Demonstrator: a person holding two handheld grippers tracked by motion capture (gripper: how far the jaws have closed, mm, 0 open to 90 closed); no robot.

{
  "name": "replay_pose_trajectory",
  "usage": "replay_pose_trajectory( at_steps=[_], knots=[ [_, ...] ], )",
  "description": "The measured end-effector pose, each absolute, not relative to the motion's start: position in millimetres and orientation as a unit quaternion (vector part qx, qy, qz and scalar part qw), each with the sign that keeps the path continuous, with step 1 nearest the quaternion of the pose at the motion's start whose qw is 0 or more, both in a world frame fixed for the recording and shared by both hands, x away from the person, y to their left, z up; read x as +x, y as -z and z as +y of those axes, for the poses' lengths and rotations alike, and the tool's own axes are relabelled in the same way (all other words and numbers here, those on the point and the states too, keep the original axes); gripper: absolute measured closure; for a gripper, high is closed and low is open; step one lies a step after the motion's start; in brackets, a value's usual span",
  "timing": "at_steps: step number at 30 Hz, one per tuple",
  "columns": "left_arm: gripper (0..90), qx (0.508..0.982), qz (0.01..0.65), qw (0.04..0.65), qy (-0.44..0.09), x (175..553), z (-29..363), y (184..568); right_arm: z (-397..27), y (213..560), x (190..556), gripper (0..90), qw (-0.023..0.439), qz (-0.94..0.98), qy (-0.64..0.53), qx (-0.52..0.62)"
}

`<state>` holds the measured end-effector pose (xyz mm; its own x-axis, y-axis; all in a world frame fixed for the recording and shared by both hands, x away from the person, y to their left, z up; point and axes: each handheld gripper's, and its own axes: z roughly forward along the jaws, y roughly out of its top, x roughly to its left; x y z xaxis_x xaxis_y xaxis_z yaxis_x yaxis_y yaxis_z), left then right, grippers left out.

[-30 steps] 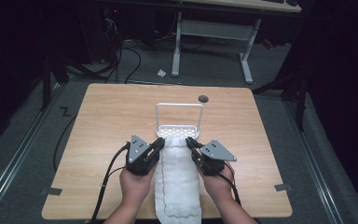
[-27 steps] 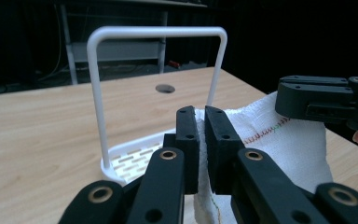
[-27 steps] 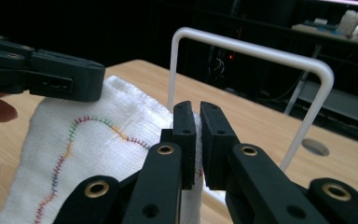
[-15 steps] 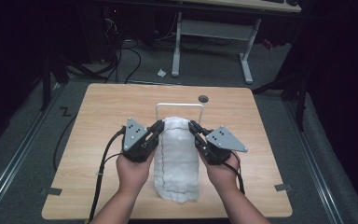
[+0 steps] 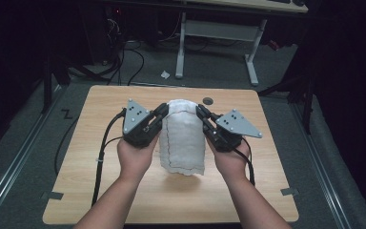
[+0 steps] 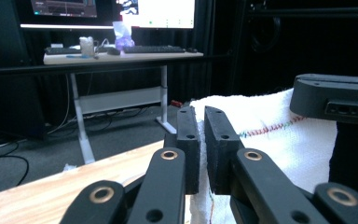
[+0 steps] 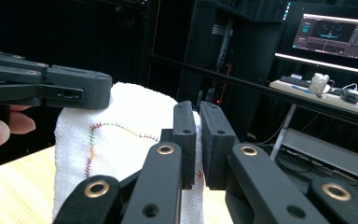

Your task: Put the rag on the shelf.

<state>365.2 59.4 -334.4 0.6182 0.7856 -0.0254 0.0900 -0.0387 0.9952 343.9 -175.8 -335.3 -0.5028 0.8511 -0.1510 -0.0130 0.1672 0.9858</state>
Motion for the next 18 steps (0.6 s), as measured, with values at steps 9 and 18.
replay_pose_trajectory(
  at_steps=[9, 18],
  knots=[
    [85.1, 0.670, 0.317, 0.602, -0.297, 383, 55, 324, -180, 323, 357, 85.7, 0.384, 0.657, -0.562, 0.323],
    [85.2, 0.675, 0.330, 0.592, -0.292, 422, 54, 314, -184, 313, 392, 85.9, 0.380, 0.651, -0.559, 0.346]
  ],
)
